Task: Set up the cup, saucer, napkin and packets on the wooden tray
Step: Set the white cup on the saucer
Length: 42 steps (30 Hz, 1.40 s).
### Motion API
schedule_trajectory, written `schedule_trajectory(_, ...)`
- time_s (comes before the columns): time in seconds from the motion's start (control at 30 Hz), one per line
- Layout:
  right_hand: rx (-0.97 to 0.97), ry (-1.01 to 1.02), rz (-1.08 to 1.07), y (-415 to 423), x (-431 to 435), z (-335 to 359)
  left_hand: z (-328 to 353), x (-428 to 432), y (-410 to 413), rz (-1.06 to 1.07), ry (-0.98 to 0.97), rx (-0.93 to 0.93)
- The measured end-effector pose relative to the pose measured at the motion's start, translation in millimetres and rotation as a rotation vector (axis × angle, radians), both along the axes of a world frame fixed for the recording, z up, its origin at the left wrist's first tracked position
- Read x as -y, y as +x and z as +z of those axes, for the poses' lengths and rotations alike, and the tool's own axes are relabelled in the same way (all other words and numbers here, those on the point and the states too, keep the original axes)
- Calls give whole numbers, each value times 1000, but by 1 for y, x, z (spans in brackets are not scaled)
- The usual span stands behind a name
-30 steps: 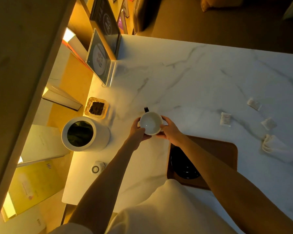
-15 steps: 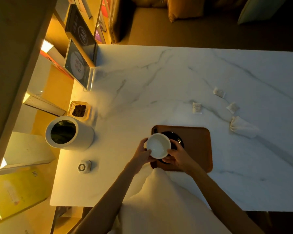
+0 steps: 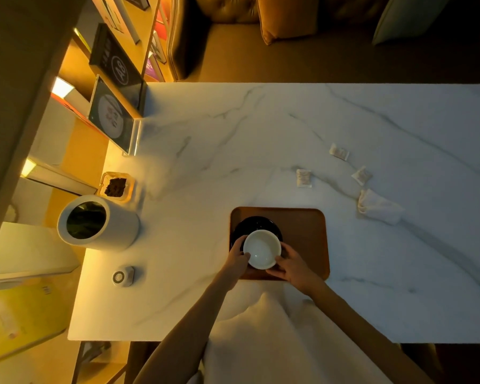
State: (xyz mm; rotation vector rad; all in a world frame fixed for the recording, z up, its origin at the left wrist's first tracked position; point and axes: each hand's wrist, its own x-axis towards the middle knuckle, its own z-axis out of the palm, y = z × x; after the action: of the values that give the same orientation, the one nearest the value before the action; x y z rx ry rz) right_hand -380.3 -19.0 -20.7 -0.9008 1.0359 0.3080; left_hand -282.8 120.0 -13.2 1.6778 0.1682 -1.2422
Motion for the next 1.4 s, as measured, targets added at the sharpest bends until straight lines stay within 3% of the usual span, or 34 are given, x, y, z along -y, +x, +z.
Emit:
schedule_trajectory(0.37, -84, 14, -27, 15, 1, -8, -10, 11, 13, -145, 105, 122)
schedule_trajectory(0.87, -70, -50, -10, 16, -3, -16, -11, 12, 8, -148, 102, 223)
schedule_trajectory(1.4, 16, -355, 345, 12, -6, -12, -9, 13, 8, -174, 126, 221)
